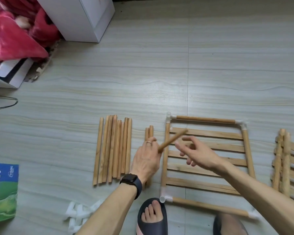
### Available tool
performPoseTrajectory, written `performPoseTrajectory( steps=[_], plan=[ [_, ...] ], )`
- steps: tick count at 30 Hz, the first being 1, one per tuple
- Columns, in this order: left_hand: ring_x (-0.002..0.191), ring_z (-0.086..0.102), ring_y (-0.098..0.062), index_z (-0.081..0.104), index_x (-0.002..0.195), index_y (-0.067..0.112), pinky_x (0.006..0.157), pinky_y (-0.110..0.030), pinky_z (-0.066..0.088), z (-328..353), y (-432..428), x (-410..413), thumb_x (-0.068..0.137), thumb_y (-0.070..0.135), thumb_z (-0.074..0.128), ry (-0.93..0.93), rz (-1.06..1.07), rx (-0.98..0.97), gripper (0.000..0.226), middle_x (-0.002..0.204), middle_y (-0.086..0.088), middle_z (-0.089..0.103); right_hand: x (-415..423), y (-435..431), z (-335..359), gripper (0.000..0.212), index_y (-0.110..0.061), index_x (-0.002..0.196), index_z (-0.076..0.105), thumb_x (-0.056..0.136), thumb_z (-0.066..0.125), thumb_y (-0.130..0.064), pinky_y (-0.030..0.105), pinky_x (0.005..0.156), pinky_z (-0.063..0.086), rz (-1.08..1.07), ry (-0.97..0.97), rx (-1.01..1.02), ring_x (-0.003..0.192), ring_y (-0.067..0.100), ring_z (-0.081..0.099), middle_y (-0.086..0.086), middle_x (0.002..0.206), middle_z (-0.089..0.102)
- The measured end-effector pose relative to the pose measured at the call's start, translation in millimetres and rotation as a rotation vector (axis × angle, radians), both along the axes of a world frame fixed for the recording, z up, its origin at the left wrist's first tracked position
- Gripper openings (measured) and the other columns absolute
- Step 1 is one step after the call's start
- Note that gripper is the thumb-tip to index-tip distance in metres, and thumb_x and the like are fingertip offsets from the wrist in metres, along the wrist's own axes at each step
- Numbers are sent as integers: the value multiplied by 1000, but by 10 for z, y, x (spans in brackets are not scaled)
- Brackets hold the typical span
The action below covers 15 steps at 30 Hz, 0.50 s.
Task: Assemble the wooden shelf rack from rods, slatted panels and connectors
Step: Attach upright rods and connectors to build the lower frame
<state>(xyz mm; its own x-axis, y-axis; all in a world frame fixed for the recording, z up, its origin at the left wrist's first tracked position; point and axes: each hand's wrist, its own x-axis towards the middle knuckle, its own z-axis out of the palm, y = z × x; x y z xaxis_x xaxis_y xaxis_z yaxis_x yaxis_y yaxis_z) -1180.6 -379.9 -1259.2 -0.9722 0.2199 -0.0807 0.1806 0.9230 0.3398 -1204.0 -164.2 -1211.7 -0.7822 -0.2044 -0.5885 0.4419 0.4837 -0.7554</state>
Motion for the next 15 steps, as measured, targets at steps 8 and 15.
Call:
performPoseTrajectory(
  steps=[8,15],
  plan=[
    [155,-13,-22,-14,160,22,127,-45,1,-300,425,-305,101,56,37,-212,38,-12,85,168,-2,-13,-498,271,525,40,-19,83,69,100,54,-52,19,52,52,-313,516,145,55,7,69,-9,65,72],
    [141,-43,-20,-38,149,20,120,-44,-17,-719,538,-11,107,40,23,-294,78,-86,76,148,2,-53,-783,310,714,37,-21,93,65,102,51,-55,28,54,57,-286,659,193,54,10,69,-10,74,73]
  ],
)
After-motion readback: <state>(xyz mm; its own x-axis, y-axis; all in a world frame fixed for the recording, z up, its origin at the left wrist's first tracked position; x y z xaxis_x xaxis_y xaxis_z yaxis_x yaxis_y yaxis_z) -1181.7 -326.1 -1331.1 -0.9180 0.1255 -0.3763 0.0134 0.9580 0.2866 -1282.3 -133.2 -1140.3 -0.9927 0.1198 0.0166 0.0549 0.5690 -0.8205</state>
